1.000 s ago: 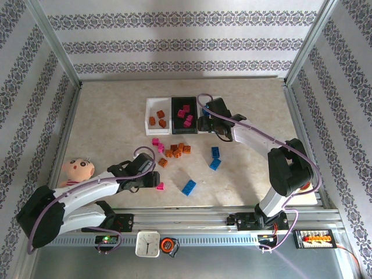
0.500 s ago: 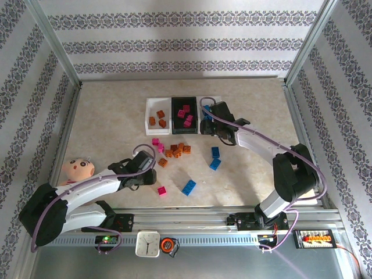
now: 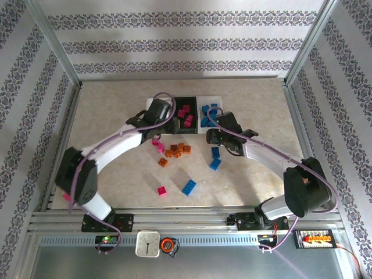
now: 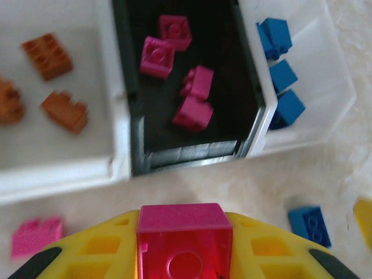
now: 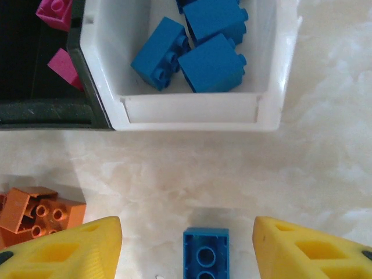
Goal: Sort the legos into containers by color
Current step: Place the lego in the container, then pick up the lego from the middle-left of the table.
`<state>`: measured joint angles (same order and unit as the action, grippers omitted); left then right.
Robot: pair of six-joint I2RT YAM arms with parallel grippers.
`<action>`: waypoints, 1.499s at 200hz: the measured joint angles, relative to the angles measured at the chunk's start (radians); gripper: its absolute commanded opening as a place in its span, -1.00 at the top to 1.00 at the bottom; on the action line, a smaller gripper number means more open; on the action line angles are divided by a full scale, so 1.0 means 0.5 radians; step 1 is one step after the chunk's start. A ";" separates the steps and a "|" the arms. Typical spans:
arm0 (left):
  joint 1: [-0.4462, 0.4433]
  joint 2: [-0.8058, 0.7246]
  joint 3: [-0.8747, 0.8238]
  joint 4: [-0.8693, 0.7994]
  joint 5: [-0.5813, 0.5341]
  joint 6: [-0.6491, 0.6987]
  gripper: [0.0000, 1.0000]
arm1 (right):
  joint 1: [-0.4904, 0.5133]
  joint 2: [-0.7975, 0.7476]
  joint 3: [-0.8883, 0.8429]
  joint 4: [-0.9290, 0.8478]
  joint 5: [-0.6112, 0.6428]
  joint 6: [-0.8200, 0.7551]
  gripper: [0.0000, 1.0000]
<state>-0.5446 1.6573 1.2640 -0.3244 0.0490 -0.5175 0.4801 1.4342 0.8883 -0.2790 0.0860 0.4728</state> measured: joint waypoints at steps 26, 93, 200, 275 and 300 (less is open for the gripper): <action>0.035 0.399 0.390 -0.005 0.008 0.068 0.47 | 0.000 -0.092 -0.095 -0.002 0.006 0.008 -0.24; 0.082 0.846 0.912 -0.139 0.006 0.159 -0.37 | 0.000 -0.231 -0.190 -0.005 0.008 0.009 -0.26; -0.014 -0.195 -0.137 0.001 0.181 0.107 -0.82 | 0.000 -0.222 -0.190 -0.001 0.008 0.027 -0.27; -0.368 -1.146 -1.082 -0.282 0.150 -0.082 -0.81 | 0.001 -0.131 -0.190 0.003 0.008 0.046 -0.26; -0.562 -1.220 -1.230 -0.411 0.153 -0.195 -0.80 | 0.001 -0.126 -0.190 0.009 0.008 0.046 -0.26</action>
<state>-0.8253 1.0473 0.6491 -0.5301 0.1257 -0.6151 0.4805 1.3712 0.7933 -0.2745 0.0898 0.4957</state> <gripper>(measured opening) 0.905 0.632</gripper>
